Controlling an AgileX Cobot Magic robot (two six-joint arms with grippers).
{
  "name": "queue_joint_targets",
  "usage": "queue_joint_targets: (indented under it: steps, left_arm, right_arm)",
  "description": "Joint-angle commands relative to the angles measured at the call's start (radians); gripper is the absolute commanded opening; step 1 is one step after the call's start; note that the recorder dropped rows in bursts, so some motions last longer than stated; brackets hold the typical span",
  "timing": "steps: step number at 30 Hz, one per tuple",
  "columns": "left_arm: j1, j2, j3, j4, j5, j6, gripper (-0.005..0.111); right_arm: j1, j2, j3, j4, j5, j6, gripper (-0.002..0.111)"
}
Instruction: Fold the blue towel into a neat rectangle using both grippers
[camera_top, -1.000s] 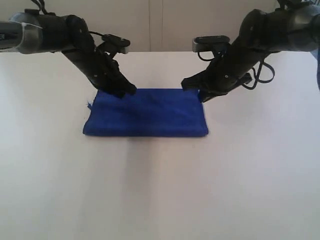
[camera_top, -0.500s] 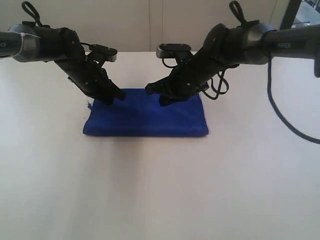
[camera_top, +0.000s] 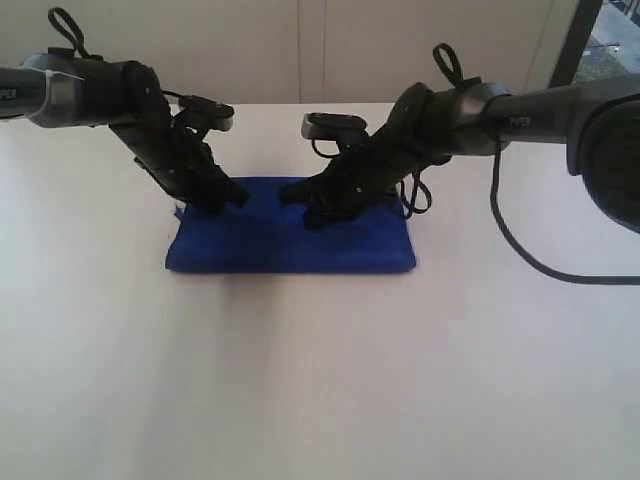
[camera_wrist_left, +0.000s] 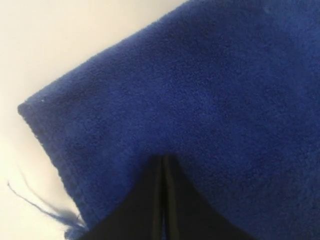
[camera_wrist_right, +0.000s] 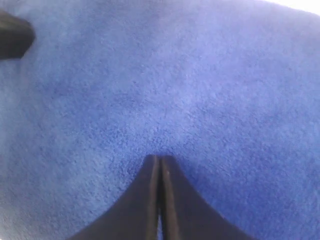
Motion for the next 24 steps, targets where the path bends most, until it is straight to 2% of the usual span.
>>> queue_joint_targets:
  steps: [1,17,24]
  left_arm:
    - [0.014,0.005,0.003,0.027,0.083,-0.018,0.0]
    - [0.018,-0.046,-0.039,0.007,0.068,-0.014,0.0]
    - [0.018,-0.111,-0.043,-0.036,0.151,0.019,0.0]
  right_arm:
    - [0.0,0.019,0.002,-0.087,0.024,0.102,0.0]
    - [0.0,-0.073,0.002,-0.116,0.008,0.127,0.0]
    - [-0.008,-0.135,0.002,-0.178,0.043,0.116,0.0]
